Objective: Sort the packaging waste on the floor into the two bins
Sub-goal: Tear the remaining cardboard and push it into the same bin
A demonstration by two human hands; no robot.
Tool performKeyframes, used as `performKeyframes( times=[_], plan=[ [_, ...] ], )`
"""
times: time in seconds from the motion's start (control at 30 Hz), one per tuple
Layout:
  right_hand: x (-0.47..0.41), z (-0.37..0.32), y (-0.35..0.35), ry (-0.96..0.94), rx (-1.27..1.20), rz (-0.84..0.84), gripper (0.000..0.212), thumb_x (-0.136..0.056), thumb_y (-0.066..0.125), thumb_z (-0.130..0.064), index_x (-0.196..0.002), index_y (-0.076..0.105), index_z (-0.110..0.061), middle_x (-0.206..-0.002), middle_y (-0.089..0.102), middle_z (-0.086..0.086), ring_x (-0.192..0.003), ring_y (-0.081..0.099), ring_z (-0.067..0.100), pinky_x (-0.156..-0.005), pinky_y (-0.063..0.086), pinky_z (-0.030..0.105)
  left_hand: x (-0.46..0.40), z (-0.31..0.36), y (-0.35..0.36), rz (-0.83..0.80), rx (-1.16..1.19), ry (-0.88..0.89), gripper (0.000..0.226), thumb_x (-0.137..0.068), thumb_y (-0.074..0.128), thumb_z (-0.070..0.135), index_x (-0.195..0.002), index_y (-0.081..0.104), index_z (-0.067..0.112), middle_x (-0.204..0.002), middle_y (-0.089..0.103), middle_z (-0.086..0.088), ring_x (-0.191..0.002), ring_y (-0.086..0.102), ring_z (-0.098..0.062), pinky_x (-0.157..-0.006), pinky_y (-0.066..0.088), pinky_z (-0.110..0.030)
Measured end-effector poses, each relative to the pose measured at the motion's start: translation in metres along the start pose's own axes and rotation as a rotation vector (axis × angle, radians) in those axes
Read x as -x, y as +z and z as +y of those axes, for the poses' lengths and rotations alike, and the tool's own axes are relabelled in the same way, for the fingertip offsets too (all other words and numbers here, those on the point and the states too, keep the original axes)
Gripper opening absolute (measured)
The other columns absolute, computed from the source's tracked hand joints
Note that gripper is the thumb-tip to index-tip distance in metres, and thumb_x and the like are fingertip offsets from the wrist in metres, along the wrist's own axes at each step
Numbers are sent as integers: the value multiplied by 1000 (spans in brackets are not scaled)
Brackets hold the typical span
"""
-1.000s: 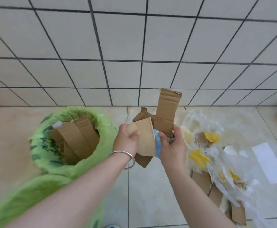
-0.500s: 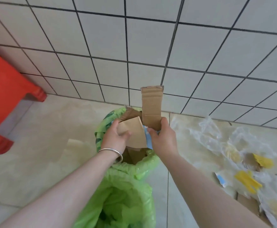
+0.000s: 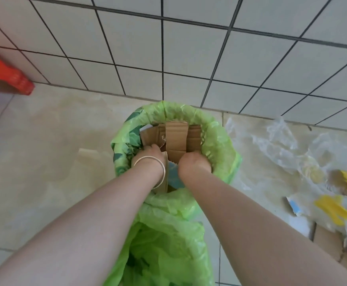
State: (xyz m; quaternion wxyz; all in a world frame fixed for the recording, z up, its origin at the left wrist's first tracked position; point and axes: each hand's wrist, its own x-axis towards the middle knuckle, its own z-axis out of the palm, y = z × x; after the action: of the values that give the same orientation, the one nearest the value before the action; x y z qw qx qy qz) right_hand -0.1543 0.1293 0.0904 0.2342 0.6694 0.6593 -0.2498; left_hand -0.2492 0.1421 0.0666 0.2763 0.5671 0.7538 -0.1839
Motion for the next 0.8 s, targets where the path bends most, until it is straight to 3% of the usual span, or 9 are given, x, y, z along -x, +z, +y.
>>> performKeyframes(
  times=[0.1, 0.23, 0.4, 0.5, 0.57, 0.67, 0.8],
  plan=[
    [-12, -5, 10, -3, 104, -64, 31, -95, 39, -4, -119, 58, -9, -126, 57, 6, -115, 57, 20, -75, 42, 26, -7, 1, 11, 24, -94, 34, 37, -98, 28, 13, -133, 34, 2, -142, 36, -18, -130, 40, -32, -101, 38, -40],
    [-15, -10, 13, 0, 129, -68, 32, -95, 40, -7, -122, 57, -9, -128, 56, 5, -117, 56, 22, -74, 40, 28, -6, -2, 11, 36, -134, 48, 39, -99, 27, 15, -135, 34, 2, -142, 36, -18, -130, 39, -31, -101, 39, -39],
    [4, -5, -6, -24, 57, 85, 29, -95, 40, -5, -113, 63, -8, -120, 62, 7, -110, 60, 23, -67, 41, 28, 9, -8, -8, 170, -158, 112, 40, -89, 52, 15, -127, 41, 6, -132, 41, -13, -116, 49, -30, -84, 46, -38],
    [27, 2, -28, -77, -20, 173, 29, -93, 42, -3, -110, 64, -8, -116, 64, 8, -107, 61, 25, -67, 44, 29, 33, -2, -31, 255, -149, 149, 58, -84, 61, 28, -132, 36, 7, -135, 40, -13, -118, 48, -29, -84, 48, -38],
    [46, 11, -40, -124, -90, 244, 29, -92, 42, -3, -109, 65, -8, -115, 65, 9, -108, 62, 26, -70, 47, 30, 57, 8, -45, 352, -177, 221, 59, -84, 59, 33, -133, 34, 11, -135, 40, -10, -121, 45, -28, -85, 48, -39],
    [75, 40, -52, -117, -227, 338, 24, -91, 47, -8, -107, 65, -9, -113, 66, 9, -106, 63, 27, -68, 42, 28, 91, 36, -60, 477, -191, 378, 51, -84, 54, 23, -132, 38, 19, -132, 43, -6, -121, 46, -27, -83, 47, -39],
    [109, 101, -49, -23, -399, 381, 24, -92, 45, -18, -107, 61, -8, -110, 64, 11, -103, 62, 30, -68, 38, 28, 129, 87, -57, 406, -125, 548, 36, -86, 54, 29, -122, 52, 26, -124, 55, 2, -113, 56, -22, -85, 50, -34]
  ],
)
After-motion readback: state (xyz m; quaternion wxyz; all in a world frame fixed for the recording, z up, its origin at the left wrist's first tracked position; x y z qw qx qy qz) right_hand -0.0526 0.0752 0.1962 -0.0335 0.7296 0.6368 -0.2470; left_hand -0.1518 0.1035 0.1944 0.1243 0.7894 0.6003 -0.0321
